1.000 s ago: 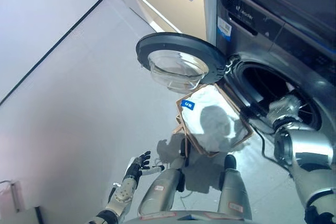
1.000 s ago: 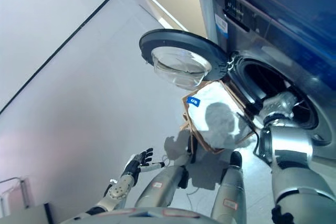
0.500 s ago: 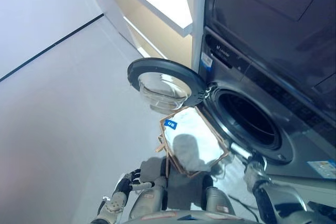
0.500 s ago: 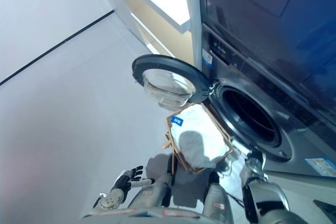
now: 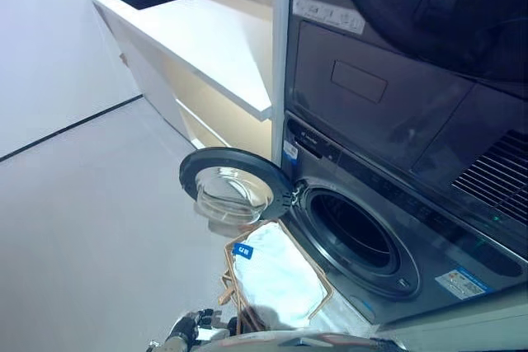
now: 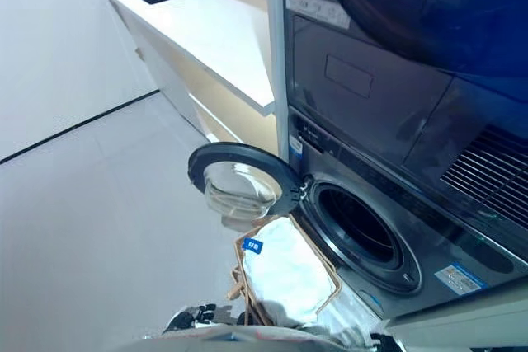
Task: Put the clothes in the basket into the washing machine.
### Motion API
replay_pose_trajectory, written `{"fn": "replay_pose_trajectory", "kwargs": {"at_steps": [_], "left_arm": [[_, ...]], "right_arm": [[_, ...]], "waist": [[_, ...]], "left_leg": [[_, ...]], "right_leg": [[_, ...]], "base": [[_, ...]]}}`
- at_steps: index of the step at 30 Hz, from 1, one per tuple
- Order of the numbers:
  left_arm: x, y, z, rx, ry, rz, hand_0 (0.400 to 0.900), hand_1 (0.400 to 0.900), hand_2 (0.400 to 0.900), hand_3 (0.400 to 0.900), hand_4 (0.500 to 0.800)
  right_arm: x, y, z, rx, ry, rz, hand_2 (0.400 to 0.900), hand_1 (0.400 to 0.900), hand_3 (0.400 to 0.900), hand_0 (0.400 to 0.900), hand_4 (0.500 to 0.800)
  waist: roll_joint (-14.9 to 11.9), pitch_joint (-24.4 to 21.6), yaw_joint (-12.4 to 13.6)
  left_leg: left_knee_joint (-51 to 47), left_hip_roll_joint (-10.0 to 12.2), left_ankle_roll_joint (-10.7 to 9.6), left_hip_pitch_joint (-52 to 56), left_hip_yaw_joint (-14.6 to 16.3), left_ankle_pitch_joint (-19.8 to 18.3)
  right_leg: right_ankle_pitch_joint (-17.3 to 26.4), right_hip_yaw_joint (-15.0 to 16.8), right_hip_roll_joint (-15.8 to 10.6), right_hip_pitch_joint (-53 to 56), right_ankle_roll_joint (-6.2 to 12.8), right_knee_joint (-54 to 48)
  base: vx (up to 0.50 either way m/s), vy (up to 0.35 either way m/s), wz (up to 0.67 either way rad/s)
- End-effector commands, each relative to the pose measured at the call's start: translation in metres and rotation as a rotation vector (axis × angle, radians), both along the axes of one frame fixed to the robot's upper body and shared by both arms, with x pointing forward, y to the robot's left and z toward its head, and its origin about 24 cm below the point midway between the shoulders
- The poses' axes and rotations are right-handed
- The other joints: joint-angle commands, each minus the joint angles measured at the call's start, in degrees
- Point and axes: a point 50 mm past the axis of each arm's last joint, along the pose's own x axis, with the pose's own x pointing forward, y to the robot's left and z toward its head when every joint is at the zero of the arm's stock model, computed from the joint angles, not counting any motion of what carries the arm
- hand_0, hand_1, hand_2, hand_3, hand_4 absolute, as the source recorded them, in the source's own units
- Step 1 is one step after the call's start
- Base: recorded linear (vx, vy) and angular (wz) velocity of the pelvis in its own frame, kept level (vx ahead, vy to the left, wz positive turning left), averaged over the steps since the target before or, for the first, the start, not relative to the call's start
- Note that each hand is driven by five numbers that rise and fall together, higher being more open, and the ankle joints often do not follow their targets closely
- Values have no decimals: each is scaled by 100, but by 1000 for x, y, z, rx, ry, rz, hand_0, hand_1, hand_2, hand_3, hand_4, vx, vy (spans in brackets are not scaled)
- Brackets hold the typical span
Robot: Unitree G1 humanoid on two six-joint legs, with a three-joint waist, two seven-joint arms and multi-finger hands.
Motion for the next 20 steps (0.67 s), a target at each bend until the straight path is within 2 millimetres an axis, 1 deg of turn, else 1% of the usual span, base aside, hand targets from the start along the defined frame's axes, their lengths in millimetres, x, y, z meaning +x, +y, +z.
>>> {"fn": "replay_pose_trajectory", "kwargs": {"at_steps": [1, 5, 12, 13, 15, 16, 20], "left_arm": [[12, 11, 4, 2, -15, 17, 900, 900, 900, 900, 800], [14, 9, 4, -12, -17, -3, 900, 900, 900, 900, 800], [12, 8, 3, -14, -9, -23, 900, 900, 900, 900, 800], [11, 8, 3, -9, -6, -32, 900, 900, 900, 900, 800], [10, 8, 3, -2, -1, -38, 900, 900, 900, 900, 800], [7, 9, 2, 5, 7, -39, 900, 900, 900, 900, 800], [5, 10, 2, 9, 11, -33, 900, 900, 900, 900, 800]], "right_arm": [[-4, -6, 1, 14, 40, -40, 900, 900, 900, 900, 800], [-2, -9, 2, 19, 27, -49, 900, 900, 900, 900, 800], [9, -6, 2, 32, 6, 6, 900, 900, 900, 900, 800], [19, 3, 0, 45, -17, 29, 900, 900, 900, 900, 800], [20, 6, -1, 54, -17, 36, 900, 900, 900, 900, 800], [17, 7, -1, 57, -15, 29, 900, 900, 900, 900, 800], [15, 8, -2, 56, -7, 35, 900, 900, 900, 900, 800]], "waist": [[-234, -115, -40], [-235, -220, -63], [-240, -287, -62], [-244, -290, -56], [-242, -293, -53], [-238, -307, -60], [-236, -314, -60]], "left_leg": [[18, -347, 157, 172, 45, -487], [15, -347, 179, 347, 91, -558], [56, -352, 198, 483, 103, -620], [59, -348, 202, 504, 103, -617], [52, -347, 199, 521, 104, -613], [32, -338, 198, 544, 106, -610], [33, -330, 196, 545, 95, -605]], "right_leg": [[1118, -65, -140, 492, 289, -1331], [1075, -33, -138, 635, 295, -1312], [1043, -1, -127, 753, 296, -1285], [1031, 14, -122, 776, 290, -1286], [1026, 9, -119, 792, 287, -1289], [1018, 12, -114, 815, 283, -1305], [1007, -2, -108, 834, 266, -1316]], "base": [[32, 33, -11], [17, 19, -7], [-3, 2, -2], [0, 0, 0], [0, 0, 0], [0, 0, 0], [0, 0, 0]]}}
